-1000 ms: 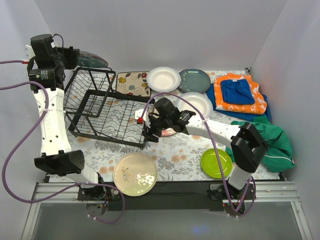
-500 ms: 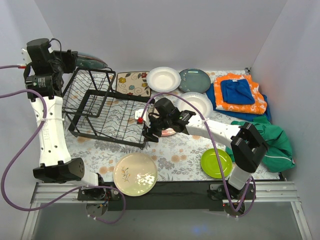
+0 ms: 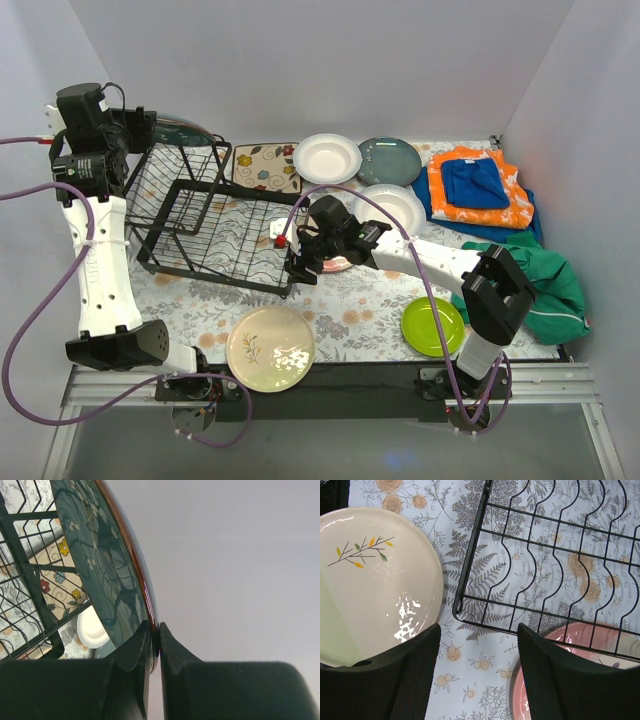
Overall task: Load the plates into the dish rack
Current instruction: Insert the plate into the dish rack
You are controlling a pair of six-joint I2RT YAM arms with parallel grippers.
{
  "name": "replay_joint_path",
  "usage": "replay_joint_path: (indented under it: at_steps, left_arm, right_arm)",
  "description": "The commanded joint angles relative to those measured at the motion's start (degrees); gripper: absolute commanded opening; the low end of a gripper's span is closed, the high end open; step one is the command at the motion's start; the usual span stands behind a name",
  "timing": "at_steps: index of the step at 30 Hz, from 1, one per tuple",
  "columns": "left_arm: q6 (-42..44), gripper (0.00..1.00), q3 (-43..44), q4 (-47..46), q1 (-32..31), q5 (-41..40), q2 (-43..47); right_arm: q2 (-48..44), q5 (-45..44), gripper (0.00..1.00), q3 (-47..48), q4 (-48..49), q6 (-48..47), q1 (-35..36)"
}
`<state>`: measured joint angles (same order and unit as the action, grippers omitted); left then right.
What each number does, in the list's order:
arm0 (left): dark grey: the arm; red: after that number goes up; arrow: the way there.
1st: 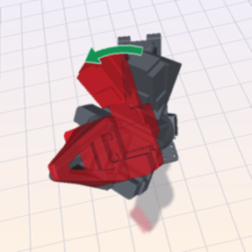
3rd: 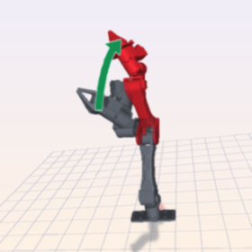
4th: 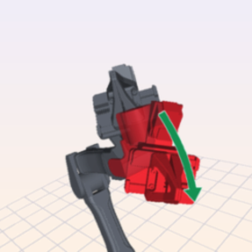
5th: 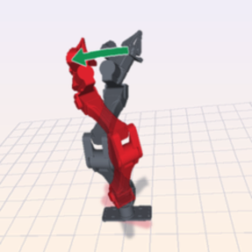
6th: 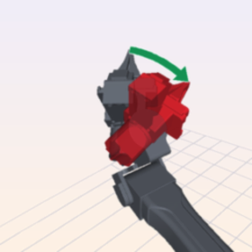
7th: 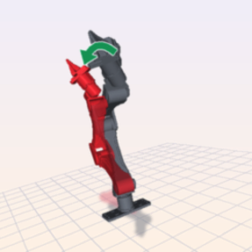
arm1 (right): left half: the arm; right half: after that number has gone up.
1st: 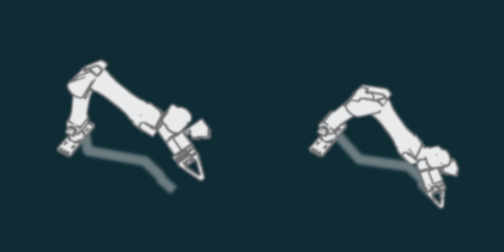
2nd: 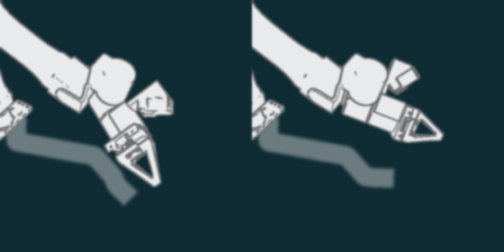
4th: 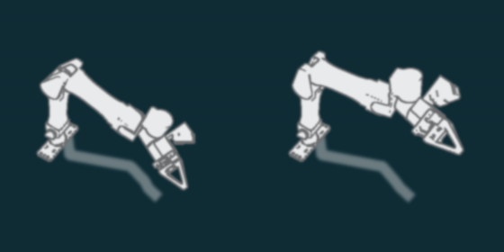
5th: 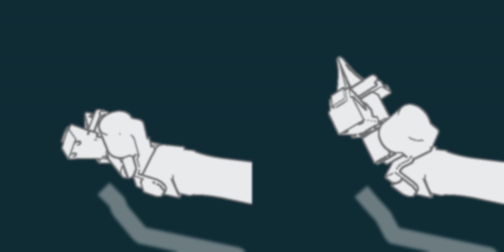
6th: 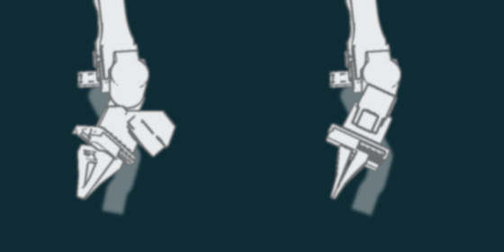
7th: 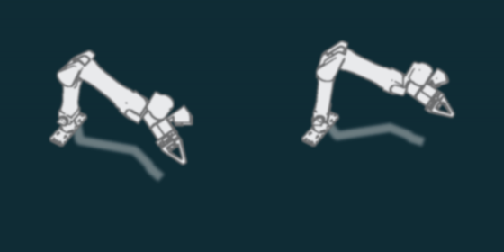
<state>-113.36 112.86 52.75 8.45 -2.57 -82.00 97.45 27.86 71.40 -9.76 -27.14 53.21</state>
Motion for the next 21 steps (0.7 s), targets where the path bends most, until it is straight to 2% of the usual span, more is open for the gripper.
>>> replay_joint_path:
  at_steps: [1,21]
  left_arm:
    - [-25.51,0.00,1.49,-9.60,-0.01,0.55,3.42]
    - [-24.98,0.00,-1.41,-9.68,-0.01,1.95,1.93]
  right_arm:
    - [-1.12,0.88,0.68,-0.21,1.15,0.24,-0.30]
    - [-0.24,0.71,0.68,0.41,1.14,0.50,-0.30]
